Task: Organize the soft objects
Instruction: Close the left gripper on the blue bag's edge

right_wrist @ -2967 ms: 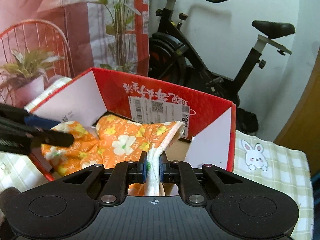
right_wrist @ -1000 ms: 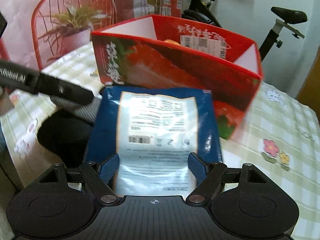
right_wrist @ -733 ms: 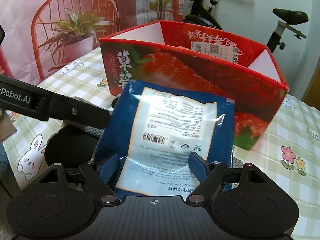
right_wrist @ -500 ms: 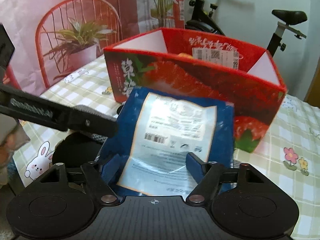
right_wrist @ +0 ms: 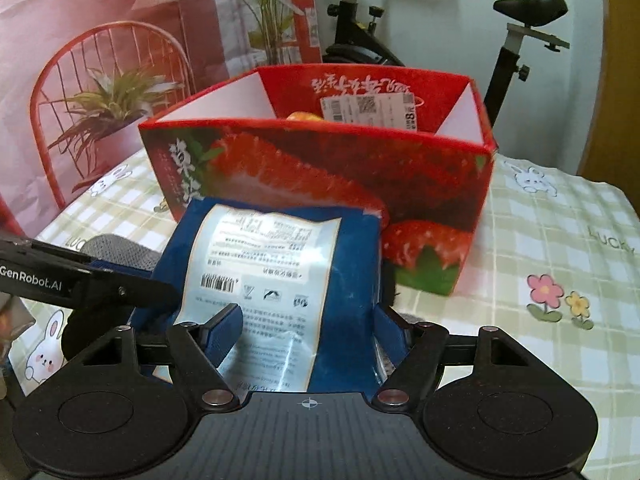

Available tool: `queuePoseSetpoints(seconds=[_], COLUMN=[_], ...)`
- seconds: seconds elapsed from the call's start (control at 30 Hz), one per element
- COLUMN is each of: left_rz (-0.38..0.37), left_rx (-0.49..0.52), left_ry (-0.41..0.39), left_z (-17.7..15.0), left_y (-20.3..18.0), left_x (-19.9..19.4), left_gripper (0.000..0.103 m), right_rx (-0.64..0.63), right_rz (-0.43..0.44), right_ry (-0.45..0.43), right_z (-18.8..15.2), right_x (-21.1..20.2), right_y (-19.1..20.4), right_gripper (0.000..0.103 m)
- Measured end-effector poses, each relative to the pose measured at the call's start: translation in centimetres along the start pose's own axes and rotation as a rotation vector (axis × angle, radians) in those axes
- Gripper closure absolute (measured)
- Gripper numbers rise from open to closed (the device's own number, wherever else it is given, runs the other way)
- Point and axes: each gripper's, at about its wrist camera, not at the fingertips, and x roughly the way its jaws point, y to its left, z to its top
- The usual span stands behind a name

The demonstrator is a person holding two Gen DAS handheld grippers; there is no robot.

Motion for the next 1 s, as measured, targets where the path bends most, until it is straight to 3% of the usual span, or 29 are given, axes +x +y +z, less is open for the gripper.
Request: queuePoseSetpoints(seconds=[0.33, 0.5, 1.0], left_rz=[-0.01, -0.016, -0.045], left_rx=[-0.011, -0.018, -0.051], left_ry=[-0.034, -0.045, -0.019], left_z=[-0.9, -1.4, -2.1], left_y=[0.6, 1.3, 2.3], left_x=[-1.2, -2.1, -1.4], left_gripper=[0.059, 0.073, 0.073], right_rx=[-0.012, 0.004, 0.096], right_rz=[0.051, 0.055, 0.06], right_ry=[-0.022, -0.029, -0.02], right_z=[-1.1, -1.3, -2.4], right_x=[-1.4, -1.7, -1.4], right_y=[2.9, 3.1, 2.2], right_gripper=[0.05, 0.059, 0.059])
